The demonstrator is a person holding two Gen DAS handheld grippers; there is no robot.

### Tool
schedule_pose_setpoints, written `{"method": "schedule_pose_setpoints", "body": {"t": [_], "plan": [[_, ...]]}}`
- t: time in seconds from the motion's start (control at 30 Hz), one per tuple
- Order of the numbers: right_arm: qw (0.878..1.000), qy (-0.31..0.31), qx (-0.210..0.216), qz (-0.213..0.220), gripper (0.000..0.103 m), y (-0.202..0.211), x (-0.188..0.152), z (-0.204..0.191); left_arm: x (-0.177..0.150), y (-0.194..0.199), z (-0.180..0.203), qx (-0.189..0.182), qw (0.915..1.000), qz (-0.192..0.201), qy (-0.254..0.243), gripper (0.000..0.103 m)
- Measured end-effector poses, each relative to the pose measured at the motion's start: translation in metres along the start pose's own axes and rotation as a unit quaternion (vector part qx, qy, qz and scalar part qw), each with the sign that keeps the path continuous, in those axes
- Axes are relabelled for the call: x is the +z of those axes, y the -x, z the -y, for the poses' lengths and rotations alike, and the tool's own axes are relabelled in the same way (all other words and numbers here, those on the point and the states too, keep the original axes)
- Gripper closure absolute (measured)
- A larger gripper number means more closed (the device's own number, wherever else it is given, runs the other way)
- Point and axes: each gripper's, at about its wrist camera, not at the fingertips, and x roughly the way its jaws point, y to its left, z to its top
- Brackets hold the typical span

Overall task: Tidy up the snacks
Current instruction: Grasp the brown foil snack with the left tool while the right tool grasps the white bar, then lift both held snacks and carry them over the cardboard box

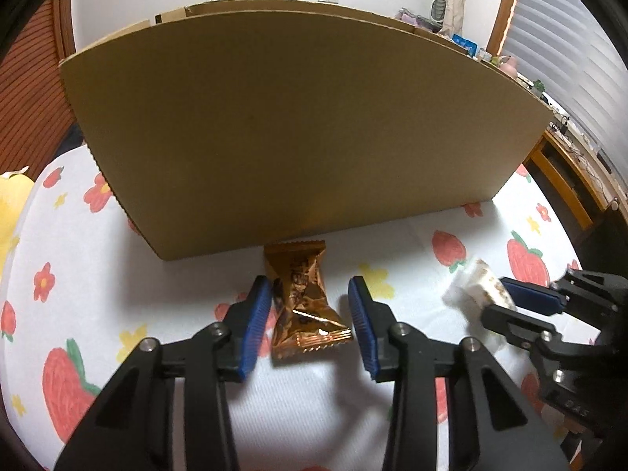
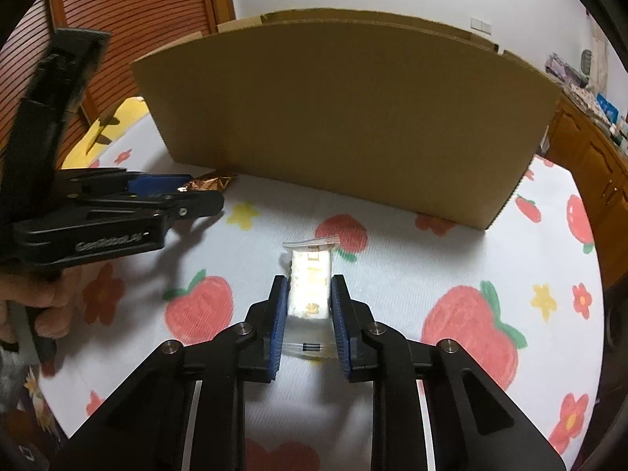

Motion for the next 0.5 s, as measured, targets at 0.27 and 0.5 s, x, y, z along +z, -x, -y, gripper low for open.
{"method": "schedule_pose_setpoints", "body": {"t": [0.27,0.5], "plan": [[1.000,-0.009,-0.005,0.010,0.083,0.019,-0.012,0.006,-0.007,0.008,0.004,-0.002,1.0000,0.008,0.000,0.085],[0.999,-0.030,-0.012,0.016,0.083,0.032,-0.022,0.015,-0.014,0.046,0.015,-0.001,0.9994,0.034,-0.009,0.085]]}}
